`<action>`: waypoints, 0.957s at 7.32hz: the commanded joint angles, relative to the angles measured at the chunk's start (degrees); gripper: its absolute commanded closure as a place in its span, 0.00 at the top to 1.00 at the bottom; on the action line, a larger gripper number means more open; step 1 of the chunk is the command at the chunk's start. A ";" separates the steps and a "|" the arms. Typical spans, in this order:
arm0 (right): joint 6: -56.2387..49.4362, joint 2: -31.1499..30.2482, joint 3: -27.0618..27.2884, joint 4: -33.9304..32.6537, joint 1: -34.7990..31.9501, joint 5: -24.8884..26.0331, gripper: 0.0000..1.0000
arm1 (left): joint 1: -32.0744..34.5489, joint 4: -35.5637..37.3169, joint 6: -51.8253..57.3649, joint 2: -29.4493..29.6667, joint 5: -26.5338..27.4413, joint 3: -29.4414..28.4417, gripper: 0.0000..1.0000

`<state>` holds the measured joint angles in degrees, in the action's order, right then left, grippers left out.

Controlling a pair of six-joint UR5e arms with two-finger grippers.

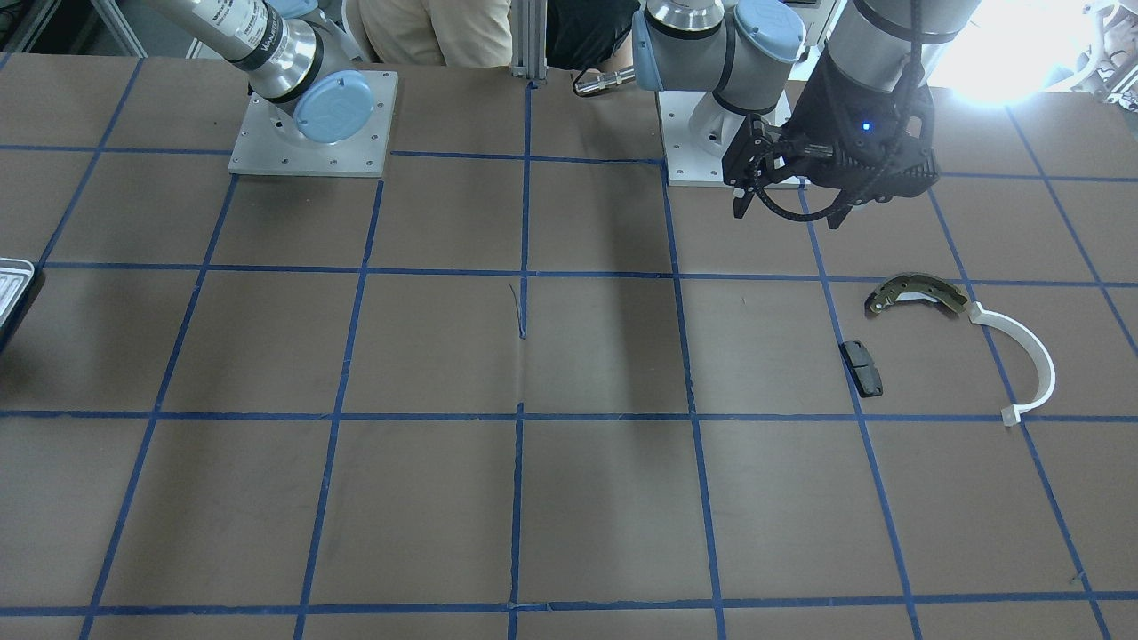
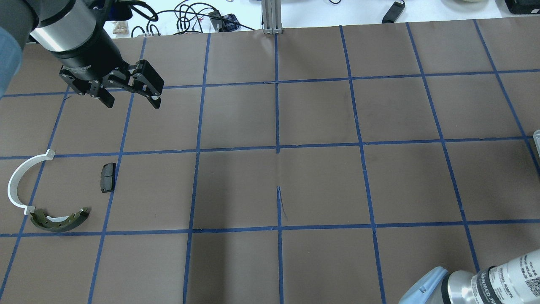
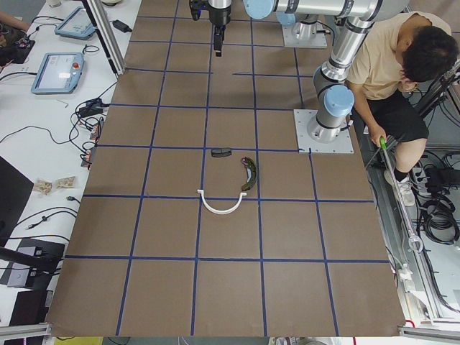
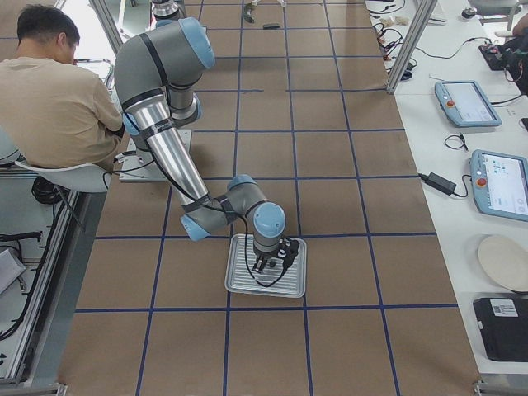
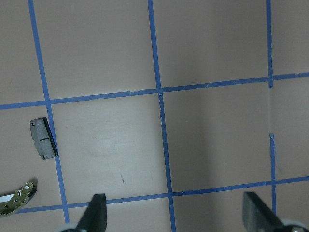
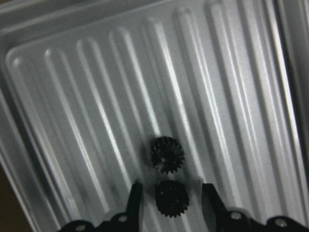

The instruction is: Place bearing gear from tray to pile

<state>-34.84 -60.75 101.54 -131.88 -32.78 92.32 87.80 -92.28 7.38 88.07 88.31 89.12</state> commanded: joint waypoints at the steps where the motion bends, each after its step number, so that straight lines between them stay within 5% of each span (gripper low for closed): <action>1: 0.03 -0.50 -0.21 0.56 0.00 -1.18 0.10 | 0.00 0.00 0.00 0.00 0.11 0.00 1.00; 3: 0.64 -2.52 -0.12 1.09 -0.35 -1.00 0.09 | 0.00 0.00 0.00 0.00 0.11 0.00 1.00; 7: 12.27 -16.55 2.59 15.90 -8.23 -1.62 0.10 | 0.00 0.00 0.00 0.00 0.11 0.00 1.00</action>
<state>-28.65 -72.17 102.59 -121.11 -37.24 90.43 87.81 -92.28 7.38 88.07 88.42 89.12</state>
